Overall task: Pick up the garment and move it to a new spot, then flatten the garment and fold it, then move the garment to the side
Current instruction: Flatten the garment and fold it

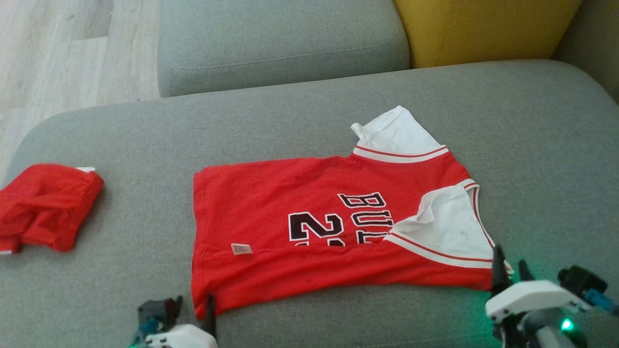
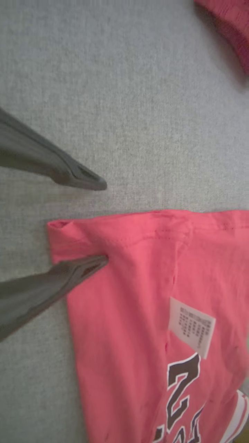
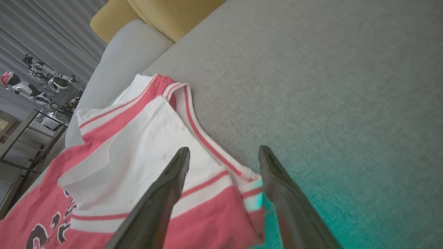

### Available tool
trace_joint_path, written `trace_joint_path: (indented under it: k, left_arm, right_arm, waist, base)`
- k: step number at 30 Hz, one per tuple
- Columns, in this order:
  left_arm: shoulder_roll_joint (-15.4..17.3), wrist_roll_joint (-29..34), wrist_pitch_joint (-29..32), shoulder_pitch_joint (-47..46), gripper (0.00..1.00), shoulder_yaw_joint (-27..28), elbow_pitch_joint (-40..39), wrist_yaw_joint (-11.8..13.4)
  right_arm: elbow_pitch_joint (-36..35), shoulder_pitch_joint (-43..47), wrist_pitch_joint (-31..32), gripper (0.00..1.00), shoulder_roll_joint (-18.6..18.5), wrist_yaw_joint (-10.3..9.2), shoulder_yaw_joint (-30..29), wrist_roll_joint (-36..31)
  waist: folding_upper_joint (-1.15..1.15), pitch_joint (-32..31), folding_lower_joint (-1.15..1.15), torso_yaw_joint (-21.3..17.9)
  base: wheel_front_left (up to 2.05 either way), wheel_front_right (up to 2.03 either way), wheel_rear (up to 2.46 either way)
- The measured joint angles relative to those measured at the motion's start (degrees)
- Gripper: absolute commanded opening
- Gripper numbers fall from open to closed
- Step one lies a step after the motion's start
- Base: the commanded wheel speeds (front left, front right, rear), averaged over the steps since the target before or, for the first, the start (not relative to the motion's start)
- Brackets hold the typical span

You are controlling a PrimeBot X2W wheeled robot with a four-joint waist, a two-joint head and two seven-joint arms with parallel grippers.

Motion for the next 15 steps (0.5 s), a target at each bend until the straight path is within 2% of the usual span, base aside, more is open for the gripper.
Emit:
trace_joint_path:
  k: [4,7,10,12,15]
  left_arm:
    - [0.2,-1.0,0.0,0.0,1.0,2.4,-4.0,1.0]
    - [0.0,-2.2,0.0,0.0,1.0,5.5,-11.4,0.8]
    - [-0.7,-3.7,-0.1,-0.3,1.0,8.1,-21.9,-3.5]
    - [-1.5,-3.7,-0.1,-0.7,1.0,8.6,-25.6,-3.7]
    - [-1.6,-3.0,-0.1,-1.4,1.0,8.3,-26.3,-4.0]
  right_arm:
    - [-6.0,0.0,0.5,1.0,0.0,-0.01,-3.7,-2.4]
    - [-14.8,-0.2,1.4,1.0,0.0,0.0,-4.4,-3.0]
    - [-26.1,-1.0,3.8,1.0,0.0,0.0,-3.1,2.6]
    - [-31.5,-1.2,5.5,1.0,-0.3,-0.01,-3.0,1.7]
    - [-35.9,-1.3,8.3,1.0,-1.9,0.0,-3.1,-2.1]
  waist:
    - [0.0,0.4,0.0,-0.3]
    - [0.0,0.9,0.0,-0.4]
    - [0.0,2.0,0.0,-0.5]
    - [0.0,2.9,0.0,-0.6]
    - [0.0,4.7,0.0,-0.7]
  base:
    - [0.0,0.0,0.0]
    - [0.0,0.0,0.0]
    - [0.0,0.0,0.0]
    - [0.0,0.0,0.0]
    - [0.0,0.0,0.0]
